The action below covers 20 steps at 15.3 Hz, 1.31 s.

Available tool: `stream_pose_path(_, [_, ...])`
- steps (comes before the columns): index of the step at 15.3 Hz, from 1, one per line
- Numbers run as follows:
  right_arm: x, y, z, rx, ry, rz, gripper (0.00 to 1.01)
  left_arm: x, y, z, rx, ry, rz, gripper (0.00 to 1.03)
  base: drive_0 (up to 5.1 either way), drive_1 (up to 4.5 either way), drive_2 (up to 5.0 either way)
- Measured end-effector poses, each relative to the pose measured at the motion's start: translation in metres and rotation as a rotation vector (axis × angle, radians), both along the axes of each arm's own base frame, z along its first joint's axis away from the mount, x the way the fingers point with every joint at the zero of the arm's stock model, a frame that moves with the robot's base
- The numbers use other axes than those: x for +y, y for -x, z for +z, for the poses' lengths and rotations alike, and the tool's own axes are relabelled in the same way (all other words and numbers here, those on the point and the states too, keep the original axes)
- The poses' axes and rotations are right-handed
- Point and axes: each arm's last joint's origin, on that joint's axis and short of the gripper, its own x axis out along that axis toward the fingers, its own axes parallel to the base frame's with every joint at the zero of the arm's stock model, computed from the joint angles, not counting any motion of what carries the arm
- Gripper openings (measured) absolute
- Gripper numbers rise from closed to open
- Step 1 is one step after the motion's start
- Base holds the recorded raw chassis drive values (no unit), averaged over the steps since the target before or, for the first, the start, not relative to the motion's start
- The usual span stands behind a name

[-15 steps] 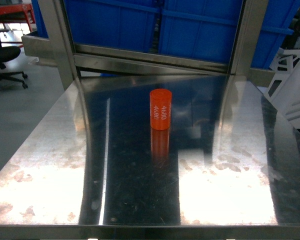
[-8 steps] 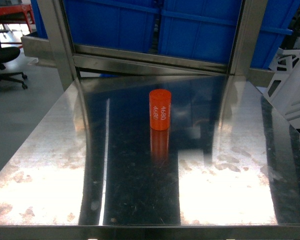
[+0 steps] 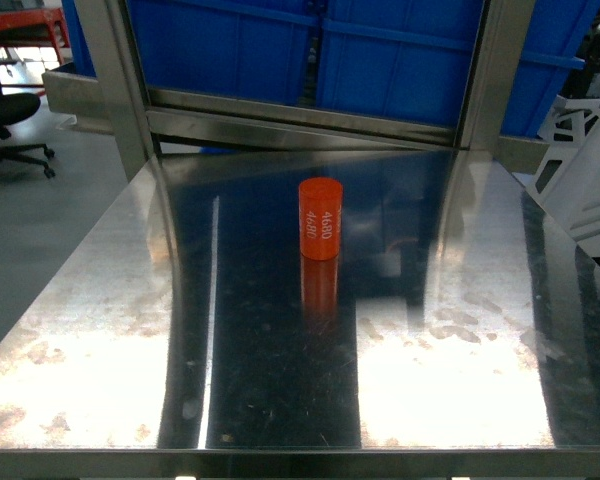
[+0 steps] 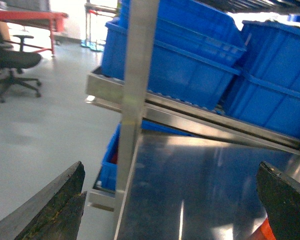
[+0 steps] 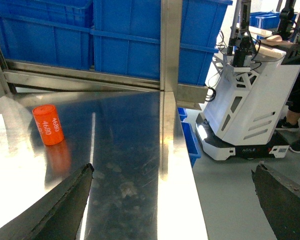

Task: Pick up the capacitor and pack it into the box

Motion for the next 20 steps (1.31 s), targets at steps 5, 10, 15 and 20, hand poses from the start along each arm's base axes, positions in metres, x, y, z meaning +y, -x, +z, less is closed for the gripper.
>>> stream_pose_path(5, [0.000, 0.000, 0.000, 0.000, 0.000, 0.000, 0.98, -0.071, -0.127, -0.028, 0.185, -0.030, -0.299, 0.98, 0.0, 0.00, 0.0])
stream_pose_path(10, [0.000, 0.000, 0.000, 0.000, 0.000, 0.000, 0.98, -0.135, -0.193, -0.051, 0.218, -0.047, -0.468, 0.98, 0.0, 0.00, 0.0])
stream_pose_path(15, [0.000, 0.000, 0.000, 0.000, 0.000, 0.000, 0.98, -0.160, -0.219, -0.080, 0.282, -0.061, -0.512, 0.98, 0.0, 0.00, 0.0])
stream_pose_path(20, [0.000, 0.000, 0.000, 0.000, 0.000, 0.000, 0.98, -0.175, -0.218, -0.109, 0.350, -0.101, -0.557, 0.98, 0.0, 0.00, 0.0])
